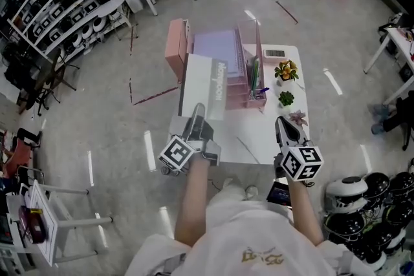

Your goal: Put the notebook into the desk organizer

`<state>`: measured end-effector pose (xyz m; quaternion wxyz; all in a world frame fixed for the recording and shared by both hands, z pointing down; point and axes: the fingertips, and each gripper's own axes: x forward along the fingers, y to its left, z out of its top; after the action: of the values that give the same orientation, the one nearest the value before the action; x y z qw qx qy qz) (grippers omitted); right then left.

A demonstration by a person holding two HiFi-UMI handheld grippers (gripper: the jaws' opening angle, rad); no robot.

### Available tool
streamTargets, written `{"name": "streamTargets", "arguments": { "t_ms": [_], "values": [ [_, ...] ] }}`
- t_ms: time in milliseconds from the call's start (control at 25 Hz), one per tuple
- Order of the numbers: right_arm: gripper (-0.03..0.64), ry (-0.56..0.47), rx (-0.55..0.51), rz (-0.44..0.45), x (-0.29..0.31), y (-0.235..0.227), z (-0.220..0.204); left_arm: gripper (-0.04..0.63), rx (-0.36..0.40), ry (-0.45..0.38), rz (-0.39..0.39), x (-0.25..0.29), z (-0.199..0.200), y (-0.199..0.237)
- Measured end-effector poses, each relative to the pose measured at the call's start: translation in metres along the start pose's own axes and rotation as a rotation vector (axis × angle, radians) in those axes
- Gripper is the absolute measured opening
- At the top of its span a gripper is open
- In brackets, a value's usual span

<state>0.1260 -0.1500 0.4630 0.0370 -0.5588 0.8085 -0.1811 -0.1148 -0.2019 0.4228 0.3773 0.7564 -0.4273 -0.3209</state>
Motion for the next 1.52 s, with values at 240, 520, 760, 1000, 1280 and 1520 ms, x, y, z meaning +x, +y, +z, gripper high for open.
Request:
{"name": "streamTargets", "arguments": {
  "t_ms": [240, 520, 760, 1000, 1280, 1520],
  "values": [
    [0.003, 0.025, -0.011, 0.020, 0.017, -0.012, -0.004, 0.026, -0.057, -0.002, -0.022, 0.025, -0.012, 0.008],
    [0.003, 0.034, -0.016, 0.028, 0.032, -0.021, -0.001, 0.026, -0.178, -0.014, -0.053, 0.048, -0.018, 0.016],
    [0.003, 0.044, -0.002, 0.021, 0.039, -0.027, -0.002, 0.028, -0.180, 0.026, 0.020, 0.061, -0.021, 0.038],
    [0.003, 0.052, 0.011, 0.011, 0.045, -0.035, -0.008, 0.028, -0.254, 0.012, 0.040, 0.079, -0.020, 0.053],
    [0.003, 0.048, 0.012, 0.005, 0.058, -0.043, 0.001, 0.032, -0.312, -0.003, 0.099, 0.099, -0.016, 0.072],
    [0.003, 0.046, 0.030, 0.003, 0.074, -0.053, 0.005, 0.034, -0.349, -0.013, 0.152, 0.123, -0.010, 0.086]
  ]
}}
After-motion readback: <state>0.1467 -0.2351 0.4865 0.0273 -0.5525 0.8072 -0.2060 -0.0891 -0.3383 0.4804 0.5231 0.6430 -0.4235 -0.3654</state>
